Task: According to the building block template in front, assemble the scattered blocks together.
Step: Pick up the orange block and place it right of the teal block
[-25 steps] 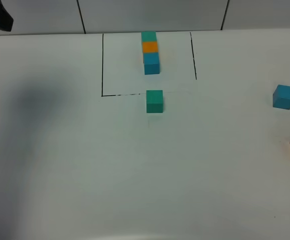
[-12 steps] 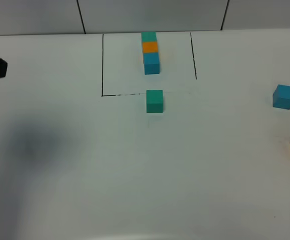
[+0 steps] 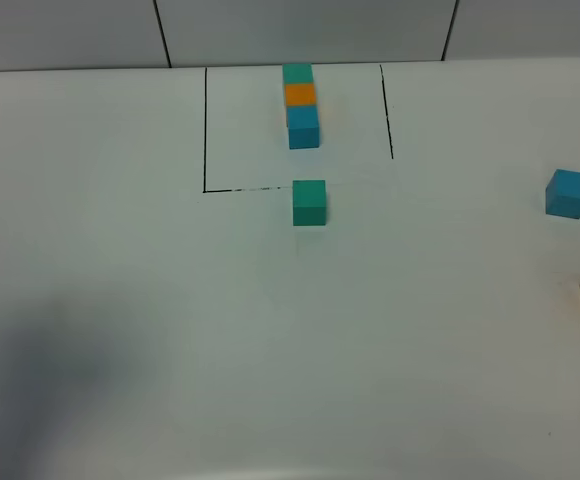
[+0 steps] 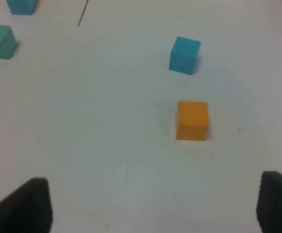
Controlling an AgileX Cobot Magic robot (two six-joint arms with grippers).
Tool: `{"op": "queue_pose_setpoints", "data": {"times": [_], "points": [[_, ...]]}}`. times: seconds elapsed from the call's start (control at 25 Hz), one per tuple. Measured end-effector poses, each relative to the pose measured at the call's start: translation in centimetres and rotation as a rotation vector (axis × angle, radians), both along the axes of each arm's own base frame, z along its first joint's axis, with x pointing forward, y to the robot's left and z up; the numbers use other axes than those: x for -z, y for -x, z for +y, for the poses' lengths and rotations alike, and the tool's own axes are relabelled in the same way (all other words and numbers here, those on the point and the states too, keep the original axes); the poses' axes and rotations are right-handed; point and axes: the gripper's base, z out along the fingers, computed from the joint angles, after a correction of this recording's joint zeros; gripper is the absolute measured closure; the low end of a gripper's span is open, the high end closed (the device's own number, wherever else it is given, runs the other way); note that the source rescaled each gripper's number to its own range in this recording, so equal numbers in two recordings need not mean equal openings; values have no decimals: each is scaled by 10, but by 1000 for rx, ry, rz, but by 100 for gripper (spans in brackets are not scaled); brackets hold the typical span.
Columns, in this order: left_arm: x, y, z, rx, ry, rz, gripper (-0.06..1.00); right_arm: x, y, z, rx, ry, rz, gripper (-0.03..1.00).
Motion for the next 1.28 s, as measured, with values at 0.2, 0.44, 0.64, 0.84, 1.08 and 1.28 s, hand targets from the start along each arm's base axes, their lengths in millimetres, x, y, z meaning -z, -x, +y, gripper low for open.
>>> {"op": "queue_pose_setpoints", "data": {"times": [0.2, 0.44, 0.64, 0.84, 1.08, 1.28], "points": [[11, 44, 7, -18, 33, -84, 15, 0, 0, 0, 0, 0, 0, 25], [38, 97, 15, -22, 57, -144, 15, 0, 0, 0, 0, 0, 0, 25], [63, 126, 19, -25, 71, -161, 15, 0, 0, 0, 1, -3, 0, 25], [79, 141, 22, -21, 69, -168, 15, 0, 0, 0, 5, -9, 1, 25], [89, 146, 22, -20, 71, -182, 15, 0, 0, 0, 5, -9, 1, 25], [91, 146, 23, -24, 80, -218, 15, 0, 0, 0, 5, -9, 1, 25]]}}
